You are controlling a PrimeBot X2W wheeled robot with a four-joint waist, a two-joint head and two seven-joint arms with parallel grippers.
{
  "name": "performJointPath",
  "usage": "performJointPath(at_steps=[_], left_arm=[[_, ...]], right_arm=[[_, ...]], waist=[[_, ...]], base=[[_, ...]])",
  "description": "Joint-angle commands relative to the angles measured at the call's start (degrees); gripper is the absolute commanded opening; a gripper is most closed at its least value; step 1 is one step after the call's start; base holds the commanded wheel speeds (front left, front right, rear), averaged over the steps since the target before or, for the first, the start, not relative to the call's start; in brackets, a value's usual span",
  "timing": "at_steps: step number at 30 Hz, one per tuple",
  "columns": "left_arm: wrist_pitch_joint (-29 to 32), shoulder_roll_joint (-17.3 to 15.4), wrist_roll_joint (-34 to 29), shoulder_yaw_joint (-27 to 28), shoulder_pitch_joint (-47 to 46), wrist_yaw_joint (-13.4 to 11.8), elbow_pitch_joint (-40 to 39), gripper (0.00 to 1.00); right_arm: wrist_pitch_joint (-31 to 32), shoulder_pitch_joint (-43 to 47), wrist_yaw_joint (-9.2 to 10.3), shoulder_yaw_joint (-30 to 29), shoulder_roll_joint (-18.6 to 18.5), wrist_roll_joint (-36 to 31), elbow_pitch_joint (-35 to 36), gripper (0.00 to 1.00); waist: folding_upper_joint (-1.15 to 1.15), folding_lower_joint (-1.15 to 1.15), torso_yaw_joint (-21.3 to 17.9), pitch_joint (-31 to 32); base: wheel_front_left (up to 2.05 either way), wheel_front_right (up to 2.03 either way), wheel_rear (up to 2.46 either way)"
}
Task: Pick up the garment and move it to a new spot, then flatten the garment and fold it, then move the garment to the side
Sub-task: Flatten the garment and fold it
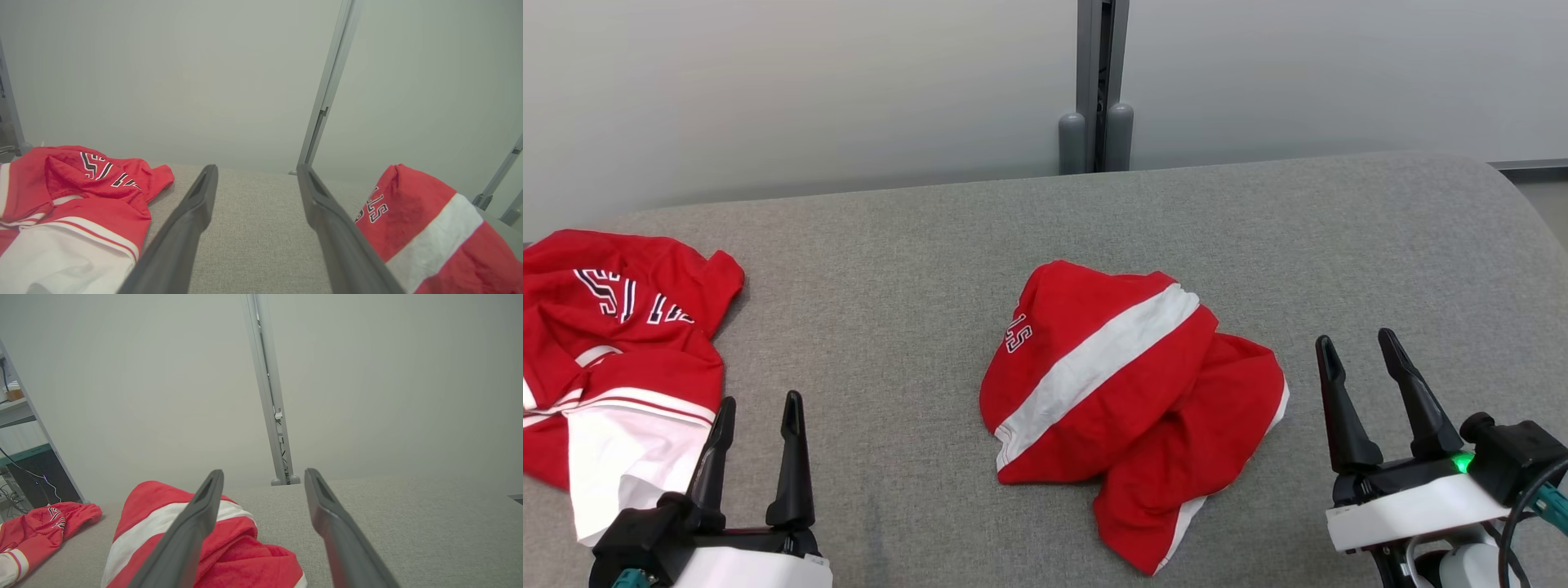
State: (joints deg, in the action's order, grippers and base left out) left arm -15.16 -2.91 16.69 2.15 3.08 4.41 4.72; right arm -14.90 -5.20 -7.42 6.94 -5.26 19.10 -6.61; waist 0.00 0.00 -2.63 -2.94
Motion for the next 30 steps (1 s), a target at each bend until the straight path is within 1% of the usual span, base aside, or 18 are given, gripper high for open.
performJointPath(at_steps=[1,7,22,30], left_arm=[[-0.2,-0.1,-0.2,0.3,-1.0,0.2,0.1,1.00],[-0.2,-0.1,0.5,0.2,-1.4,0.7,0.6,1.00],[-0.2,-0.1,1.5,-0.6,-1.5,0.6,1.6,1.00],[-0.2,0.0,1.6,-0.6,-1.4,0.7,1.8,1.00]], right_arm=[[-0.2,-0.3,-0.13,0.0,-0.3,0.1,-0.3,1.00],[-0.2,-0.9,-0.13,0.3,-0.6,0.5,-0.8,1.00],[-0.2,-1.3,-0.13,2.4,-1.7,1.4,-2.6,1.00],[-0.2,-1.3,-0.13,4.8,-2.5,2.6,-4.6,1.00]], waist=[[0.00,0.00,0.0,0.0],[0.00,0.00,-0.1,-0.3],[0.00,0.00,0.4,0.1],[0.00,0.00,0.5,0.3]], base=[[0.00,0.00,0.00],[0.00,0.00,0.00],[0.00,0.00,0.00],[0.00,0.00,0.00]])
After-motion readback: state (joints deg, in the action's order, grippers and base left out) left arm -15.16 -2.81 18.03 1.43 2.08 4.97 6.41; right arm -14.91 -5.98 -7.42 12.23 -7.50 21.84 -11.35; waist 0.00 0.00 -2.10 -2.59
